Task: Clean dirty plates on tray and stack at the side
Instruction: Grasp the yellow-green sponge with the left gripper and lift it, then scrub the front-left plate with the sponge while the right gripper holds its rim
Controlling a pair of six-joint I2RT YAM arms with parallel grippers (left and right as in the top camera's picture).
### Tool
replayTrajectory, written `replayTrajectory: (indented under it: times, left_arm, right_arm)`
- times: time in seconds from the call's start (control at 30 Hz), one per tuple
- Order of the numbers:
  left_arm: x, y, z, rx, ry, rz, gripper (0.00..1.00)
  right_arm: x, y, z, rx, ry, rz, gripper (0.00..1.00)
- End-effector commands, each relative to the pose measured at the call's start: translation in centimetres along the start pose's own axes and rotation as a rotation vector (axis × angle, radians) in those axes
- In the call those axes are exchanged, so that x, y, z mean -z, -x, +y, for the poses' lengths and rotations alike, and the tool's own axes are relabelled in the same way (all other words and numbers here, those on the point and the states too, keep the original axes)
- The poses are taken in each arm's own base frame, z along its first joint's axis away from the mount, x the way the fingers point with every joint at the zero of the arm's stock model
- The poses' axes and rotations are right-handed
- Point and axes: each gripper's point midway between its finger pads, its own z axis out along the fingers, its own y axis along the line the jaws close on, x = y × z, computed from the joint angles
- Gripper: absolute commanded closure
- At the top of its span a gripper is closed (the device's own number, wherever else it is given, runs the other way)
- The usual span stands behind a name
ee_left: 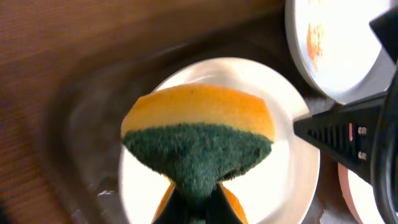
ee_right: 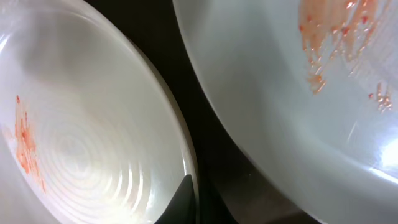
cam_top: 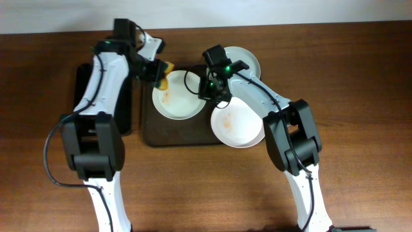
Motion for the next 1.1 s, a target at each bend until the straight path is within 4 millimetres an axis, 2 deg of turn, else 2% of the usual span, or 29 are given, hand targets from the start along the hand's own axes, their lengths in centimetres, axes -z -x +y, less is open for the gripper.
replayTrajectory:
  times: [0.0,0.1,0.17,0.3,0.37,0.4,0.47,0.57,0.6,0.63,0.67,0.7,0.73,0.8,0.87,0.93,1.0,1.07]
  left_arm:
    - [-2.9,-1.6,0.1,-0.012,0.000,0.025,0.99]
    - [-5.1,-3.5,2.2,0.014,0.086,0.093,0.99]
    - [-6.3,-4.3,2.0,0.019,0.067,0.119,0.99]
    - [-8.3,-6.3,-0.5,0.011,-0.002,0.189,0.99]
    - [-8.5,-7.9,-1.5,0.028,-0.020,0.247,0.99]
    - [-8.4,-8.5,-2.7,0.059,-0.073,0.273,0.99]
    - [-8.2,-7.9,-3.9,0.072,-0.157,0.244,0.99]
    - [-8.3,-5.7,-2.1,0.070,-0.131,0.142,0.99]
    - [-8.5,-4.3,-0.2,0.086,-0.061,0.085,0.99]
    - [-8.5,-3.8,0.7,0.091,-0.017,0.064,0.99]
    - [-8.5,-2.6,3.1,0.093,0.111,0.014,0.99]
    - [-8.3,-1.9,4.7,0.094,0.202,-0.015,0.99]
    - [-8.1,-1.4,5.7,0.089,0.275,-0.033,0.99]
    - [-8.0,-1.6,6.2,0.085,0.327,-0.020,0.99]
    - [-8.2,-3.3,5.5,0.096,0.311,0.051,0.99]
    - [-8.3,-7.1,3.3,0.132,0.222,0.207,0.99]
    - [-7.9,-9.5,-1.0,0.176,-0.001,0.311,0.99]
    - [-7.2,-9.8,-5.2,0.196,-0.242,0.324,0.99]
  right_arm:
    - [-0.5,-0.3,0.1,0.001,0.007,0.016,0.96]
    - [-0.5,-0.2,0.1,0.000,0.008,0.015,0.96]
    - [-0.5,-0.2,0.1,0.001,0.009,0.014,0.96]
    - [-0.5,-0.2,0.1,0.001,0.011,0.015,0.96]
    - [-0.5,-0.2,0.1,0.001,0.011,0.015,0.96]
    - [-0.5,-0.3,0.1,0.001,0.010,0.016,0.96]
    - [-0.5,-0.3,0.1,0.001,0.011,0.017,0.96]
    - [-0.5,-0.4,0.4,0.001,0.023,0.025,0.96]
    - [-0.5,-0.4,0.4,0.001,0.023,0.025,0.96]
    - [-0.5,-0.4,0.4,0.001,0.023,0.025,0.96]
    - [-0.5,-0.4,0.4,0.001,0.023,0.025,0.96]
    - [-0.5,-0.4,0.4,0.001,0.023,0.024,0.96]
    - [-0.5,-0.4,0.4,0.001,0.023,0.024,0.96]
    - [-0.5,-0.4,0.4,0.001,0.023,0.024,0.96]
    - [-0.5,-0.3,0.4,0.001,0.024,0.023,0.96]
    - [-0.5,-0.4,0.4,0.001,0.024,0.024,0.96]
    - [-0.5,-0.4,0.4,0.002,0.025,0.026,0.96]
    - [-0.5,-0.5,0.5,0.002,0.030,0.029,0.96]
